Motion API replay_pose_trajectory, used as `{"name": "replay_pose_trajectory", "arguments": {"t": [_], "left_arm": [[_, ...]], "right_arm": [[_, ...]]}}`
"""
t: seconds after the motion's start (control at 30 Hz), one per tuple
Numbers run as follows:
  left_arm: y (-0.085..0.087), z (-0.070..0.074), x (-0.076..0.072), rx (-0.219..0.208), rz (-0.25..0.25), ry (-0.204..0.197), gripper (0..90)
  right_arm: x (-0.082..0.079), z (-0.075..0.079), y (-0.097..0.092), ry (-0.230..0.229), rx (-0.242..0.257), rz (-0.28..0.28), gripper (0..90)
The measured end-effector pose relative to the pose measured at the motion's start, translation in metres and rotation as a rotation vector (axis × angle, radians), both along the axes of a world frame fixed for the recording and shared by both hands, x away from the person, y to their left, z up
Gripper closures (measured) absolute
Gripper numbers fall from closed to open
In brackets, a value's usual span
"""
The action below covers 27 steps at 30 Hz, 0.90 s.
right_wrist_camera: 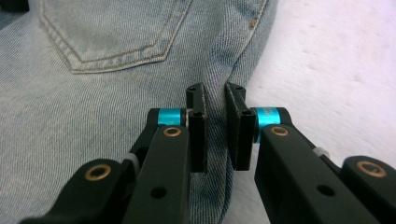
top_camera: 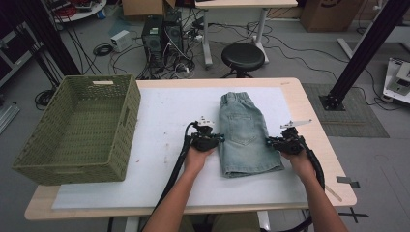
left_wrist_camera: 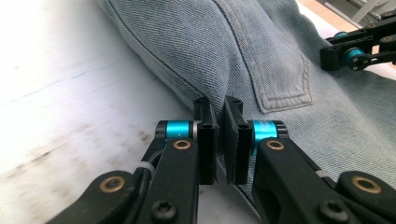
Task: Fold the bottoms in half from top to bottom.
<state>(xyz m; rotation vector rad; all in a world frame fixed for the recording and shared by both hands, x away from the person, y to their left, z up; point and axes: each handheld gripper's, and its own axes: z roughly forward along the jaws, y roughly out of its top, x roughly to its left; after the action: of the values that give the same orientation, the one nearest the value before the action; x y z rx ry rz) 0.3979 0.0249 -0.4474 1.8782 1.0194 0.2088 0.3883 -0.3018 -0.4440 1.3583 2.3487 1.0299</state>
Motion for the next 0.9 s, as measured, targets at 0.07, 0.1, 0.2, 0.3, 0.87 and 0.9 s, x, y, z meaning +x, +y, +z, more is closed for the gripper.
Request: {"name": "replay_pose_trajectory", "arguments": {"t": [0.07,0.1,0.2,0.3,0.87,0.9], "left_arm": [[0.006,0.001,0.0,0.003,0.002,-0.002,84.8],[0.009,0.001,0.0,0.006,0.003,-0.006,84.8],[0.017,0.001,-0.001,0.004,0.008,-0.008,84.8],[0.025,0.002,-0.003,0.007,0.005,-0.014,84.8],[0.085,0.003,-0.015,0.006,0.038,-0.025,84.7],[0.085,0.003,-0.015,0.006,0.038,-0.025,84.7]], "right_arm": [[-0.001,0.0,0.005,-0.001,0.001,0.013,81.8],[-0.002,0.0,0.008,0.001,0.004,0.015,81.8],[-0.003,0.0,0.016,-0.001,0.002,0.032,81.8],[-0.003,0.0,0.023,0.002,0.008,0.044,81.8],[-0.005,0.001,0.082,-0.007,-0.007,0.134,81.7],[-0.005,0.001,0.082,-0.007,-0.007,0.134,81.7]]}}
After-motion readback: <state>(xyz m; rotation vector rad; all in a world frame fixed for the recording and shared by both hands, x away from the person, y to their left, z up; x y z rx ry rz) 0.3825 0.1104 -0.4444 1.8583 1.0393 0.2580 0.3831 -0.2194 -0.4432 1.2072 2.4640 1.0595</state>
